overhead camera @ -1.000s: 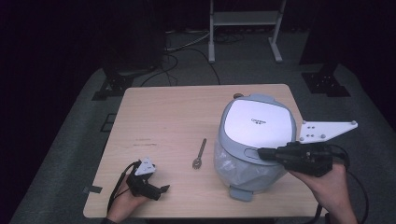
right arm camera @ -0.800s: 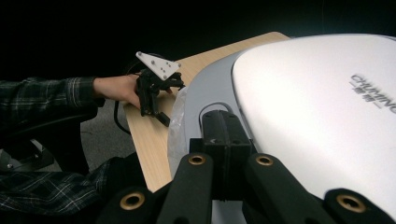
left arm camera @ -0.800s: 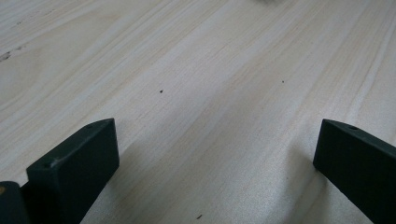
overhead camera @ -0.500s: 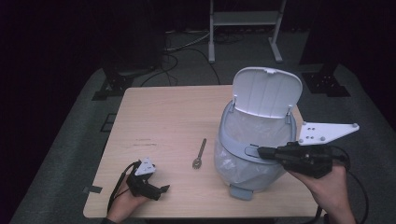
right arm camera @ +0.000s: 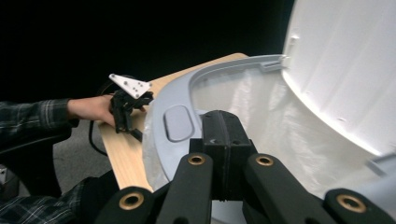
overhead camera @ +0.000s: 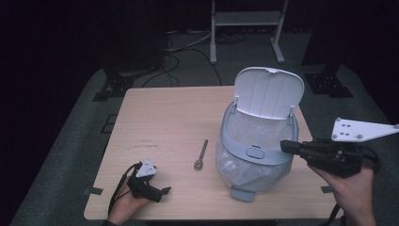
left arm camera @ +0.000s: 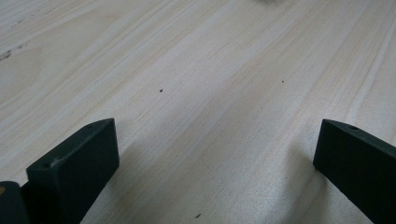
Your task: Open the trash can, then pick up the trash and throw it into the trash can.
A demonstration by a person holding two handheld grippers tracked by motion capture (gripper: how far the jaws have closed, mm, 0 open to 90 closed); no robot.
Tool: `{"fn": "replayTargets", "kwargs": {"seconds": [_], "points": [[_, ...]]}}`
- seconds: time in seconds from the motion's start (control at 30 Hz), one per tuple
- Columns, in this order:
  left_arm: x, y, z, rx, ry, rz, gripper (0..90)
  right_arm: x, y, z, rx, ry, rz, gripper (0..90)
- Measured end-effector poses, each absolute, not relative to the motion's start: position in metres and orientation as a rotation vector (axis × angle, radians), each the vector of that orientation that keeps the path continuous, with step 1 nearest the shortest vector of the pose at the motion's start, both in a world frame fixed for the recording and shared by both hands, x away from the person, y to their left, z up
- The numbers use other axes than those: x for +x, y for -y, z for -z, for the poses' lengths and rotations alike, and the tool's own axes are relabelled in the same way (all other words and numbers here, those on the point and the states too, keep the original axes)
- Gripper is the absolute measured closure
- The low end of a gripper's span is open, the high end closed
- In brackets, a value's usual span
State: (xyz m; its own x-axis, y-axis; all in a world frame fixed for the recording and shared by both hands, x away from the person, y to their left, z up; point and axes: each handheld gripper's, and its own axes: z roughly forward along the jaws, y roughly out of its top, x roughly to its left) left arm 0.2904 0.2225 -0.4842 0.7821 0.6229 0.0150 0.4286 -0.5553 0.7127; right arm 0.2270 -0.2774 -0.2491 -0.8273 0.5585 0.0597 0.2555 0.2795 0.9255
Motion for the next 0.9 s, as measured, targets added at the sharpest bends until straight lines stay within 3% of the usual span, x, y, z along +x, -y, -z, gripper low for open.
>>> {"fn": "replayTargets", "kwargs": {"seconds": [0.4, 0.63, 0.9], "points": [[0.290, -0.223, 0.484, 2.245, -0.775, -0.345, 0.0, 0.225, 0.305, 0.253, 0.833, -2.204, -1.543, 89.8], [0.290, -0.223, 0.484, 2.244, -0.775, -0.344, 0.0, 0.225, 0.319, 0.262, 0.897, -2.167, -1.517, 83.5], [0.290, -0.223, 0.484, 2.244, -0.775, -0.344, 0.0, 0.226, 0.332, 0.277, 0.988, -2.150, -1.463, 70.5]]}}
